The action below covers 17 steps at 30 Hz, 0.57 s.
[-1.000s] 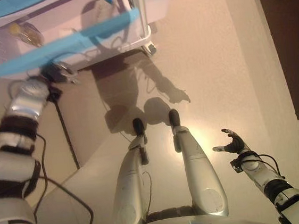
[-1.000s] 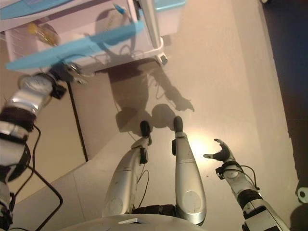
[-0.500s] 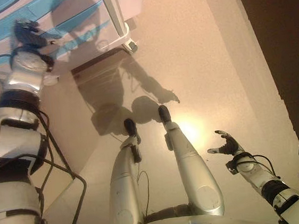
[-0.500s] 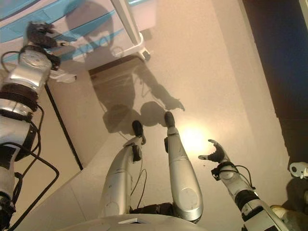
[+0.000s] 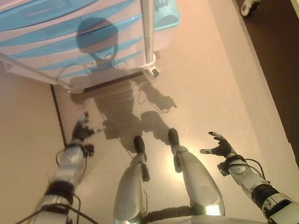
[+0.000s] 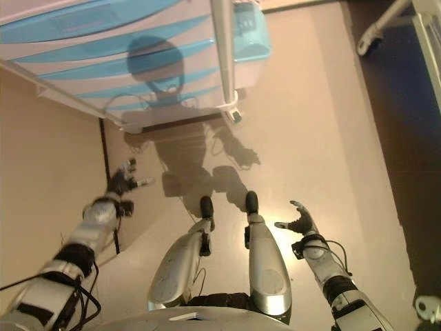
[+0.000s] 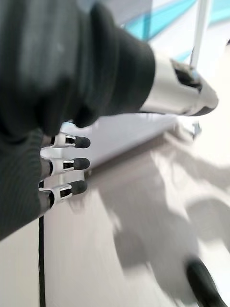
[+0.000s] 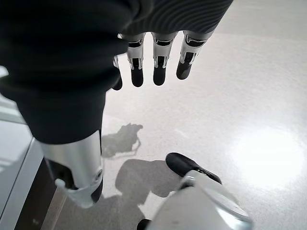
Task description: Open the drawer and pick up the medicine
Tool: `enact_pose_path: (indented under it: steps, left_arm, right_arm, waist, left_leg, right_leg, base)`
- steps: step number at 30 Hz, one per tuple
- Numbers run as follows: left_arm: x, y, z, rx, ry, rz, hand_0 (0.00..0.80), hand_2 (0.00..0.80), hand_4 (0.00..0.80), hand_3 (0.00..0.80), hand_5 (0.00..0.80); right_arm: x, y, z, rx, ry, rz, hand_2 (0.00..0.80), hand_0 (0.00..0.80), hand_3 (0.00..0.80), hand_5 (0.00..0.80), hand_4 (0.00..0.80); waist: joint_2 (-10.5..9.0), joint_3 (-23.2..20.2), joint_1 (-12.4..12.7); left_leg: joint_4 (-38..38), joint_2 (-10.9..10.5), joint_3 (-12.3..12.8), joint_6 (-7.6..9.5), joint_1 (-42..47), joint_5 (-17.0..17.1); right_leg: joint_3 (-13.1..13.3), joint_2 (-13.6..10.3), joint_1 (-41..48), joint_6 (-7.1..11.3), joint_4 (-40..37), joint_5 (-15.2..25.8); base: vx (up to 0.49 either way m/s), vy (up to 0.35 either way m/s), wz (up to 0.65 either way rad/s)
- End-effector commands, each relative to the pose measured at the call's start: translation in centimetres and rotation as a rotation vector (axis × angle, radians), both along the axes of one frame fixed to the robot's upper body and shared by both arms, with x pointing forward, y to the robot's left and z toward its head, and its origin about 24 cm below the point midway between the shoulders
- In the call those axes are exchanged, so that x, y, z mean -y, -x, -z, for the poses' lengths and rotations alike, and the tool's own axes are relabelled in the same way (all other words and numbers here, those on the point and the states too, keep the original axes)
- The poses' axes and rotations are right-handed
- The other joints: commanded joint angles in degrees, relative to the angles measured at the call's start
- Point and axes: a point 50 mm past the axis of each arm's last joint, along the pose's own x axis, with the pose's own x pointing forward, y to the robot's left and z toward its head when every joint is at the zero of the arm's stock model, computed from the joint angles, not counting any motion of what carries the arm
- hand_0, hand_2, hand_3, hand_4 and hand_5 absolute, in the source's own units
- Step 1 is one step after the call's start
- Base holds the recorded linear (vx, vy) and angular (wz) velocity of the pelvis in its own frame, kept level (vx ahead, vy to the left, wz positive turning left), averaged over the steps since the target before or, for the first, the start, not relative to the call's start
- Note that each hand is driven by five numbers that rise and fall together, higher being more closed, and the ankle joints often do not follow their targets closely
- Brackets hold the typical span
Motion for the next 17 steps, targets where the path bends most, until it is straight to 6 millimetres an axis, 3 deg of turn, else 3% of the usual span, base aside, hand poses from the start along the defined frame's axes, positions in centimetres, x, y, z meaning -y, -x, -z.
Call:
enact_pose_path:
  steps: [1,3,4,9,11,17]
  left_arm:
    - [1.6,1.8,2.6,-0.049,0.062,0.030,0.000,0.000,0.000,0.000,0.000]
    - [2.4,3.8,4.7,-0.121,0.147,-0.001,0.000,0.000,0.000,0.000,0.000]
    - [2.5,4.0,4.8,-0.127,0.153,0.000,0.000,0.000,0.000,0.000,0.000]
    - [3.8,8.9,8.9,-0.301,0.417,-0.100,0.000,0.000,0.000,0.000,0.000]
    - [4.3,10.4,9.9,-0.361,0.443,-0.091,0.000,0.000,0.000,0.000,0.000]
    - [5.1,12.3,11.2,-0.485,0.425,-0.065,0.000,0.000,0.000,0.000,0.000]
  right_arm:
    - [1.3,3.6,1.9,-0.114,0.008,-0.025,0.000,0.000,0.000,0.000,0.000]
    - [1.0,4.4,2.7,-0.169,-0.041,-0.022,0.000,0.000,0.000,0.000,0.000]
    - [1.0,4.5,2.8,-0.174,-0.045,-0.020,0.000,0.000,0.000,0.000,0.000]
    - [-0.1,7.5,5.2,-0.349,-0.192,0.018,0.000,0.000,0.000,0.000,0.000]
    - [-0.7,8.1,5.7,-0.391,-0.231,0.031,0.000,0.000,0.000,0.000,0.000]
    - [-1.7,9.5,6.9,-0.509,-0.325,0.075,0.000,0.000,0.000,0.000,0.000]
  waist:
    - [0.96,-10.30,0.45]
    - [0.88,-12.15,1.24]
    - [0.87,-12.32,1.31]
    - [0.39,-17.43,3.54]
    - [0.02,-19.27,4.33]
    - [-0.77,-23.06,4.82]
  left_leg:
    - [-1.00,-2.52,-0.87,-0.05,1.11,-6.30]
    - [-3.12,-2.28,-1.09,-0.58,2.75,-5.48]
    - [-3.36,-2.28,-1.13,-0.61,2.96,-5.41]
    - [-6.84,-2.05,-1.48,-1.44,6.13,-4.34]
    - [-6.84,-2.21,-2.08,-1.47,7.05,-4.77]
    - [-6.84,-2.71,-2.36,-0.92,9.67,-6.21]
  right_leg:
    - [-2.83,1.22,3.15,1.62,-2.27,-2.47]
    - [-3.84,1.12,5.19,1.91,-4.40,-1.81]
    - [-3.96,1.11,5.45,1.93,-4.66,-1.73]
    - [-7.01,0.72,10.22,2.55,-8.53,-0.84]
    - [-7.92,0.59,11.69,2.52,-9.14,-1.08]
    - [-8.63,0.47,14.66,2.61,-10.67,-1.21]
  base:
    - [0.036,-0.030,0.22]
    - [0.006,-0.023,0.20]
    - [0.005,-0.031,0.20]
    - [-0.002,-0.041,0.24]
    - [0.033,-0.033,0.19]
    - [0.004,0.001,0.10]
